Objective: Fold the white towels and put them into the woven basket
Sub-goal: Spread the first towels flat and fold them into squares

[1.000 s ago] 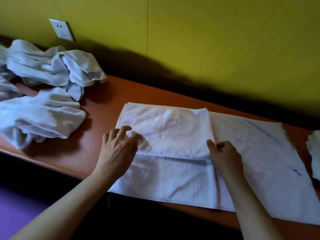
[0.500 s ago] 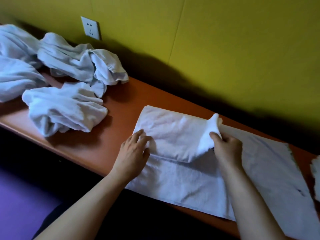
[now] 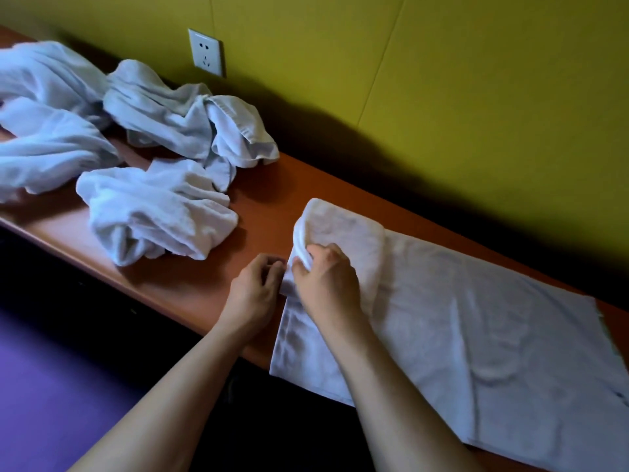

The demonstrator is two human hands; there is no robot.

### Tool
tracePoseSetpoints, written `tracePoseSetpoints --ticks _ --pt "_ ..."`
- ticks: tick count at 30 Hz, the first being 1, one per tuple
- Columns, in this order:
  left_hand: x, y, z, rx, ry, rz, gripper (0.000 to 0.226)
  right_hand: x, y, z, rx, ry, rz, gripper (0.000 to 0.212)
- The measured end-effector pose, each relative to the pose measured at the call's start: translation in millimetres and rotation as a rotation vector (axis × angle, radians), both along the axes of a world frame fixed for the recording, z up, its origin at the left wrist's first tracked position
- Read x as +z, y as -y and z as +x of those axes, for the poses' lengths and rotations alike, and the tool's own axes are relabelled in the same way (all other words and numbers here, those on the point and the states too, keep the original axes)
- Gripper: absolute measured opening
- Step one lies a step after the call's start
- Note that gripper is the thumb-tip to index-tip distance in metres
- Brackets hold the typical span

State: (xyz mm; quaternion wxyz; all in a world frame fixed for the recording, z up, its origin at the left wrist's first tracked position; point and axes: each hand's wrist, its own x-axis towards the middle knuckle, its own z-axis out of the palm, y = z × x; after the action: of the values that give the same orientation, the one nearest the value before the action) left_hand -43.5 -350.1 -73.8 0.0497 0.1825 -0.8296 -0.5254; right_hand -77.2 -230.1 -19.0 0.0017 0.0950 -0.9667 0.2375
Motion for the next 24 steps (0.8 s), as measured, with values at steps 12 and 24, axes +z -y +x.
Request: tracePoseSetpoints --ticks 12,24 --pt "-1 -9 -3 -0.101 0.016 -0.156 0.039 -8 -84 -9 -0.470 -0.006 -0.133 0.029" --pt "1 -8 -6 -0.041 0.104 -0.045 0.029 -6 -68 -42 -0.466 0.445 -0.940 0.026"
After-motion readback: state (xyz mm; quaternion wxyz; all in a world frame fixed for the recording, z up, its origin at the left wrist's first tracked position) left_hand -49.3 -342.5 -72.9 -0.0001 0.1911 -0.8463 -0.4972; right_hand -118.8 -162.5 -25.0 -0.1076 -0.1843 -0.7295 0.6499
